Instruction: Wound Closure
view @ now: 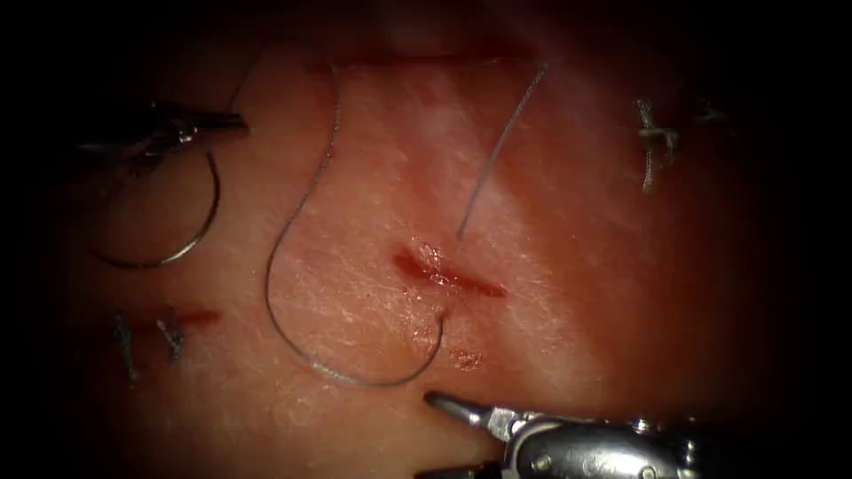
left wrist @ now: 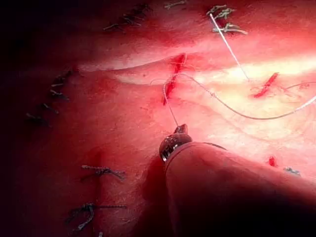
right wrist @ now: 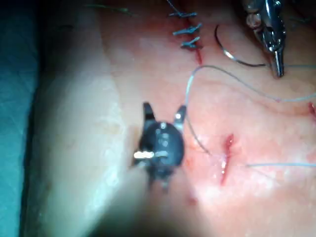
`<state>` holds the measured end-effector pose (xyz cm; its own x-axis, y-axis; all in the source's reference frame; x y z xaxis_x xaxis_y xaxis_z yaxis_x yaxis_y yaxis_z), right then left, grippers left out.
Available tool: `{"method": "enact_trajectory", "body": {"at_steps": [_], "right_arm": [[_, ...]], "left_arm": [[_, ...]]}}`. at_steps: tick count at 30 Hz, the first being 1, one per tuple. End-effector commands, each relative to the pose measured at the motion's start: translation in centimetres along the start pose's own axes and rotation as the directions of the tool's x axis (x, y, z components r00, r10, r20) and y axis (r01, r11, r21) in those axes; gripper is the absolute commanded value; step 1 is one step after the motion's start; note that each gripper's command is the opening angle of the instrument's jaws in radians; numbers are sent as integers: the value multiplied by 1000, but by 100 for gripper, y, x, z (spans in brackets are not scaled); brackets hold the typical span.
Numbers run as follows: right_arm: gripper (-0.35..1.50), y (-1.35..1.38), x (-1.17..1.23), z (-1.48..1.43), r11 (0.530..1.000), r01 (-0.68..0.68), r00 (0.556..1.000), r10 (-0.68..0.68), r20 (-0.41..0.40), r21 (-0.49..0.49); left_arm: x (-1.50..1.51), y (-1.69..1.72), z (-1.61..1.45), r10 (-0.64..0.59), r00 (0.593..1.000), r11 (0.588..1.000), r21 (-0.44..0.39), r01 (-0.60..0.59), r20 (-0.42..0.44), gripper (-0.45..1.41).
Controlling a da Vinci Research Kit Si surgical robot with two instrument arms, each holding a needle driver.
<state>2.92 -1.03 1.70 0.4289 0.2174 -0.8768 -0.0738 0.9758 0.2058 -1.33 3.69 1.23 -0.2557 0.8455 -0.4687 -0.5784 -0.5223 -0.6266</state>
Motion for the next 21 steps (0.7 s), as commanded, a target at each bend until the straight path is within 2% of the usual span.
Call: {"method": "enact_trajectory", "body": {"at_steps": [1, 9, 16, 21], "right_arm": [[124, -3, -4, 8, 1000, -1, 1000, 1, -1, 3], [121, 0, -2, 1, 1000, -5, 1000, 5, -2, 6], [118, 19, 3, -38, 999, -43, 999, 44, -6, 3], [113, 48, 9, -63, 996, -78, 997, 77, -20, -41]], "left_arm": [[2, 1, 6, 15, 1000, 1000, -2, -15, -7, -45], [13, 12, -5, 69, 997, 998, -11, -69, -17, -45], [34, 39, -25, 139, 990, 990, -19, -140, -34, -45], [56, 70, -43, 173, 984, 983, -47, -175, -52, -45]]}}
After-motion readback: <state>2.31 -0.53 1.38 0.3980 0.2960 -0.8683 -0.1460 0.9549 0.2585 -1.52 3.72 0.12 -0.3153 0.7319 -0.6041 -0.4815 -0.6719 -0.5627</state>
